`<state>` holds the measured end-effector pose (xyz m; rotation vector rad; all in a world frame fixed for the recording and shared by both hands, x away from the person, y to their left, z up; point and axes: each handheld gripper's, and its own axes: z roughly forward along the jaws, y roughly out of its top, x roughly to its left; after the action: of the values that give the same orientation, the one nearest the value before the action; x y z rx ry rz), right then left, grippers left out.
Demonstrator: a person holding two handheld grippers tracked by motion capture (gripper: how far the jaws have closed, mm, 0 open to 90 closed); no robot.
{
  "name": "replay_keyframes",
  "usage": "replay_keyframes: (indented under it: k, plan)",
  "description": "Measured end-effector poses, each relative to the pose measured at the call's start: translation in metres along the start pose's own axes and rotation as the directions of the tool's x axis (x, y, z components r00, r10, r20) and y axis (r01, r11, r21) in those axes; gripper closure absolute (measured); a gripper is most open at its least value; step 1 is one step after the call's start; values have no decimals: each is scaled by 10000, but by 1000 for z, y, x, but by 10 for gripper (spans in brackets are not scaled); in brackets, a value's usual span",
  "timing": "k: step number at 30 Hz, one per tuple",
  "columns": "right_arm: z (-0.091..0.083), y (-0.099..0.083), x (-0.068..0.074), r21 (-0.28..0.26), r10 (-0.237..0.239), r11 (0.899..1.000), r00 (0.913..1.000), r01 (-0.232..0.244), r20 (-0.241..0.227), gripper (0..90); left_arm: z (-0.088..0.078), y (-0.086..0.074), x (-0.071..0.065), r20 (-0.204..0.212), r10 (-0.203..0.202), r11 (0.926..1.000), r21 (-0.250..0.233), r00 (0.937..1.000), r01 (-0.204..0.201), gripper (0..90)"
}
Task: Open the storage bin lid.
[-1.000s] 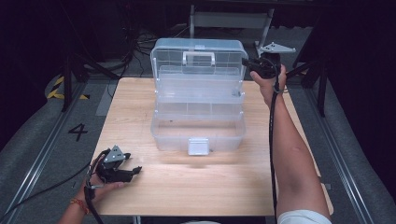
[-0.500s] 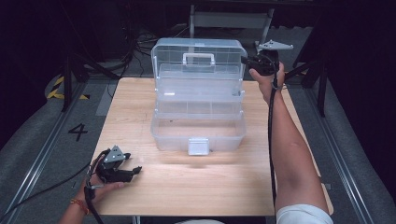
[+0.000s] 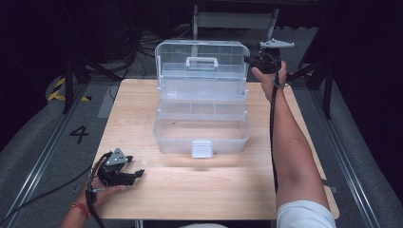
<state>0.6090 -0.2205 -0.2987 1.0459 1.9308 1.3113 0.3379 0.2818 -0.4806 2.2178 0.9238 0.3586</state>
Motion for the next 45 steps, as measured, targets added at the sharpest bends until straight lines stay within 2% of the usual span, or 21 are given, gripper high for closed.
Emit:
replay_keyframes:
  k: [6,19,21,29,36,45]
  plan:
    - [7,0,-2,98,-100,9999,9998,98,153,774,0,0,0,7,4,10000,8,10000,-4,274]
    - [22,1,-8,337,161,9993,9998,-166,138,774,0,0,0,39,-103,9999,-13,9999,103,274]
    - [22,1,-9,363,145,9992,9998,-150,138,773,0,0,0,3,3,10000,-39,10000,-3,274]
    - [28,3,-11,634,134,9979,9997,-145,188,768,0,0,0,1,2,10000,-40,10000,-2,274]
    - [32,2,-12,678,235,9974,9995,-248,203,765,0,0,1,-24,54,10000,-32,10000,-54,274]
    - [39,1,-13,833,146,9964,9992,-177,381,756,0,0,1,-28,53,10000,-33,10000,-53,274]
